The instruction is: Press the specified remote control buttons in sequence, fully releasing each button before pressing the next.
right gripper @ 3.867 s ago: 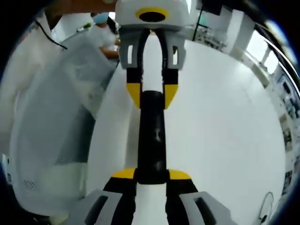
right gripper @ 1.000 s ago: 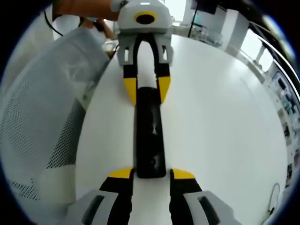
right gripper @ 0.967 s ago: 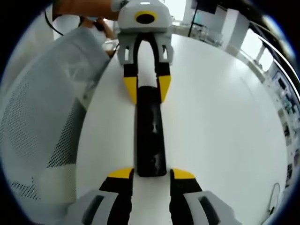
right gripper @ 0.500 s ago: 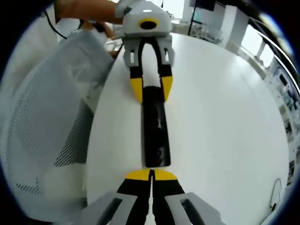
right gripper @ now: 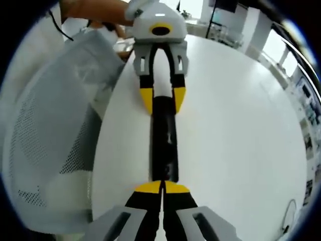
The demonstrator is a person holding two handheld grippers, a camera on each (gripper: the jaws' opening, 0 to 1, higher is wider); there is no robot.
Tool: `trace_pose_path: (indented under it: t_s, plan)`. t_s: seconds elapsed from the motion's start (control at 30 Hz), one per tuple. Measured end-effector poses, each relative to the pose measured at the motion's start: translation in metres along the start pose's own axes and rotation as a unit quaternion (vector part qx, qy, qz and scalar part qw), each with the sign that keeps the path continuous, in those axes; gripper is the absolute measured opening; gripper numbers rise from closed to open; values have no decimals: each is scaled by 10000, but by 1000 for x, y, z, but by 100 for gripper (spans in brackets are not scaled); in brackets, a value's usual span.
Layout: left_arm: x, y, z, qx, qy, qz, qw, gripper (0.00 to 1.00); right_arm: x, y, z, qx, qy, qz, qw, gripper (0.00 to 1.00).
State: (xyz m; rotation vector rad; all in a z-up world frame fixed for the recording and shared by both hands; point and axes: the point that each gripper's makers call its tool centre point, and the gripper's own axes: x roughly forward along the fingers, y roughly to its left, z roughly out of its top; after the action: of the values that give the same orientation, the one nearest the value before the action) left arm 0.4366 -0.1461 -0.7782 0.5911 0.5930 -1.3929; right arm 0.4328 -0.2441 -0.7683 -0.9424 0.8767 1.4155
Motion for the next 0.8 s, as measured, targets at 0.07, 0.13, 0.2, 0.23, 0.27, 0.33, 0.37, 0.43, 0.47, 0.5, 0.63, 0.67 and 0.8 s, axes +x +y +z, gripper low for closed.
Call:
trace_pose_path:
  t_s: [0.07, 0.13, 0.2, 0.23, 0.27, 0.33, 0.37, 0.43, 0.47, 0.5, 0.63, 0.67, 0.8]
  plan:
    - [0, -1, 0, 1, 0, -1, 10000, 24, -1, 0, 1, -34, 40, 19, 10000, 0]
    - [-1, -1, 0, 7, -3, -1, 10000, 24, -1, -1, 2, -85, 98, 33, 9999, 0]
    - [0, -1, 0, 12, -8, -1, 10000, 24, -1, 0, 2, -127, 165, 64, 9998, 0]
    - [0, -1, 0, 11, -14, -2, 10000, 24, -1, 0, 2, -158, 204, 85, 9996, 0]
    - [0, -1, 0, 7, -19, -2, 10000, 24, -1, 0, 3, -169, 225, 100, 9996, 0]
    - [0, -1, 0, 21, -19, 2, 10000, 24, -1, 0, 4, -186, 249, 140, 9994, 0]
    - [0, -1, 0, 32, -15, 5, 10000, 24, -1, 0, 5, -194, 271, 161, 9993, 0]
    - [0, -1, 0, 47, -14, 14, 10000, 24, 0, -1, 5, -210, 333, 181, 9991, 0]
    - [0, -1, 0, 49, -21, 17, 10000, 24, 1, -1, 5, -212, 365, 201, 9989, 0]
    - [0, -1, 0, 35, -35, 21, 10000, 24, 2, 0, 5, -235, 410, 232, 9986, 0]
    - [1, -1, 0, 15, -68, 39, 10000, 24, 4, 0, 5, -319, 495, 288, 9978, 0]
    - [1, -1, 0, 15, -69, 42, 10000, 24, 4, 0, 5, -327, 502, 299, 9978, 0]
    - [2, 0, 0, 15, -72, 46, 10000, 24, 6, -2, 5, -373, 583, 331, 9971, 0]
